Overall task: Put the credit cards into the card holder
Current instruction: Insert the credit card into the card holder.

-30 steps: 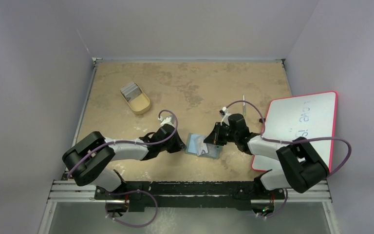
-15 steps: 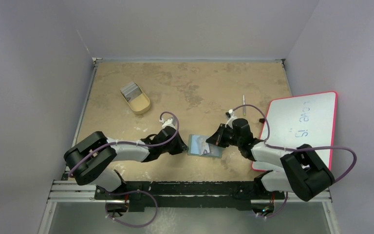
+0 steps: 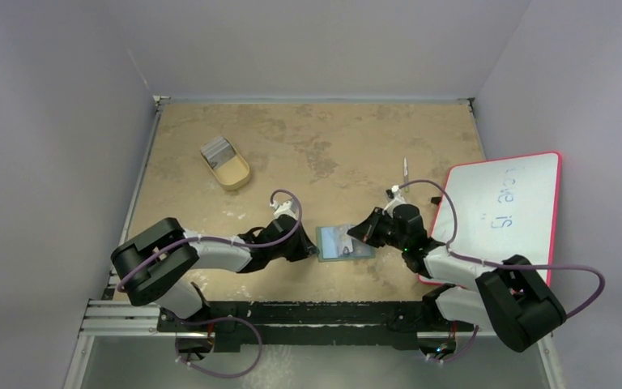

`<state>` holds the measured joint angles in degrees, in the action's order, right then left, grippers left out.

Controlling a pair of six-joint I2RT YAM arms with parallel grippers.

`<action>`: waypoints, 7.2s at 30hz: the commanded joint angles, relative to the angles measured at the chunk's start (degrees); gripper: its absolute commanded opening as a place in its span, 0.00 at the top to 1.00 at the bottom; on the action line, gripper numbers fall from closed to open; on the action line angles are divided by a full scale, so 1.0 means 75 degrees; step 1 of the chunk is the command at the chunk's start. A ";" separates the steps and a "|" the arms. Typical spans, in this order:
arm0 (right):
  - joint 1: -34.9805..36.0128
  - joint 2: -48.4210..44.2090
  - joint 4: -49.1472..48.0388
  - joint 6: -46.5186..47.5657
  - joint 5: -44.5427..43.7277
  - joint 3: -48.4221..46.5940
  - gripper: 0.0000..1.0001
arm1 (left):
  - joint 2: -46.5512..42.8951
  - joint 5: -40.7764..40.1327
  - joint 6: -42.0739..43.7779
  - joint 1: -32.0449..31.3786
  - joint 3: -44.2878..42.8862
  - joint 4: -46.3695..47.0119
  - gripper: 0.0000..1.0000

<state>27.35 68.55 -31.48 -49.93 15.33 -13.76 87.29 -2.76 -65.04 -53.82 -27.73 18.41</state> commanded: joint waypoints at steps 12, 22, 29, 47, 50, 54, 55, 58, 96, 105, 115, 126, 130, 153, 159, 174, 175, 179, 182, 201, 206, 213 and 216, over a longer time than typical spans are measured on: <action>-0.0003 0.0480 -0.1116 -0.0215 -0.0215 0.0329 1.00 | 0.0361 -0.0023 -0.0093 -0.0217 0.0019 0.0009 1.00; 0.0132 0.0836 -0.0952 -0.0107 -0.0122 0.0176 0.93 | 0.0415 -0.0251 0.0226 -0.0218 -0.0404 -0.0378 1.00; 0.0391 0.1647 -0.0806 0.0183 0.0088 -0.0255 0.92 | 0.0517 -0.0330 0.0444 -0.0215 -0.0704 -0.0641 1.00; 0.0759 -0.0229 0.3387 0.0997 -0.1085 -0.1665 0.58 | -0.0944 -0.0266 0.0705 0.0133 -0.0907 -0.0710 0.84; 0.0742 -0.0460 0.3747 0.1076 -0.1238 -0.1804 0.54 | -0.0793 0.0082 0.0472 0.0133 -0.0926 0.0006 0.78; 0.0664 -0.0387 0.3985 0.1257 -0.1486 -0.1908 0.52 | -0.0219 0.0208 0.0482 0.0133 -0.1199 0.0127 0.73; 0.0639 -0.0335 0.4021 0.1329 -0.1532 -0.1942 0.52 | -0.0084 0.0217 0.0489 0.0135 -0.1258 0.0125 0.73; 0.0598 -0.0176 0.4146 0.1525 -0.1844 -0.2007 0.51 | 0.0168 0.0060 0.0518 0.0134 -0.1325 0.0031 0.69; 0.0583 0.0083 0.3771 0.0622 -0.1953 -0.1376 0.46 | 0.0524 0.0596 0.0576 0.0075 -0.1727 0.0930 0.75; 0.0583 0.0013 0.3521 0.0430 -0.1862 -0.1165 0.46 | 0.0839 0.0985 0.0336 0.0069 -0.1597 0.1904 0.91; 0.0583 -0.0190 0.3538 0.0309 -0.1885 -0.1129 0.46 | 0.1101 0.1095 0.0246 0.0063 -0.1402 0.2356 1.00; 0.0586 -0.0455 0.4106 0.0398 -0.1958 -0.1500 0.46 | 0.1324 0.1135 0.0423 0.0046 -0.1625 0.1933 0.94; 0.0589 -0.0873 0.4693 0.0422 -0.2158 -0.1826 0.46 | 0.1372 0.0942 0.0716 0.0019 -0.1892 0.1223 0.91; 0.0583 -0.1734 0.4384 0.0524 -0.1355 -0.2336 0.52 | 0.1127 0.0514 0.1006 -0.0063 -0.2069 0.0332 0.91; 0.0583 -0.1170 0.4343 0.0337 -0.1402 -0.2018 0.51 | 0.0411 -0.0221 0.1294 -0.0058 -0.2111 -0.0761 0.88; 0.0583 -0.0079 0.3528 0.0453 -0.1692 -0.1579 0.38 | -0.0155 -0.0838 0.1289 -0.0065 -0.1706 -0.1632 0.78; 0.0583 -0.0055 0.3511 0.0464 -0.1682 -0.1579 0.37 | -0.0064 -0.0775 0.1305 -0.0064 -0.1700 -0.1589 0.77; 0.0583 -0.0065 0.3645 0.0514 -0.1727 -0.1676 0.35 | 0.0160 -0.0805 0.1403 -0.0065 -0.1706 -0.1625 0.78; 0.0583 -0.0247 0.4072 0.0567 -0.1981 -0.1859 0.35 | 0.0226 -0.0830 0.1448 -0.0061 -0.1666 -0.1624 0.81; 0.0583 0.0067 0.3549 0.0728 -0.1817 -0.1705 0.33 | 0.0395 -0.0620 0.1411 -0.0055 -0.1372 -0.1184 0.90; 0.0586 0.0227 0.3157 0.0719 -0.1554 -0.1725 0.33 | 0.0489 -0.0548 0.1401 -0.0066 -0.1372 -0.1045 0.91; 0.0585 -0.0255 0.2679 0.0630 -0.0858 -0.1712 0.33 | 0.0472 -0.0494 0.1415 -0.0060 -0.1444 -0.1034 0.91; 0.0583 -0.0274 0.2304 0.0476 -0.0488 -0.1656 0.33 | 0.0412 -0.0548 0.1408 -0.0066 -0.1409 -0.1046 0.91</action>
<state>31.75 68.12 -8.45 -45.45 6.66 -26.22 91.09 -6.81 -55.27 -54.08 -38.22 8.10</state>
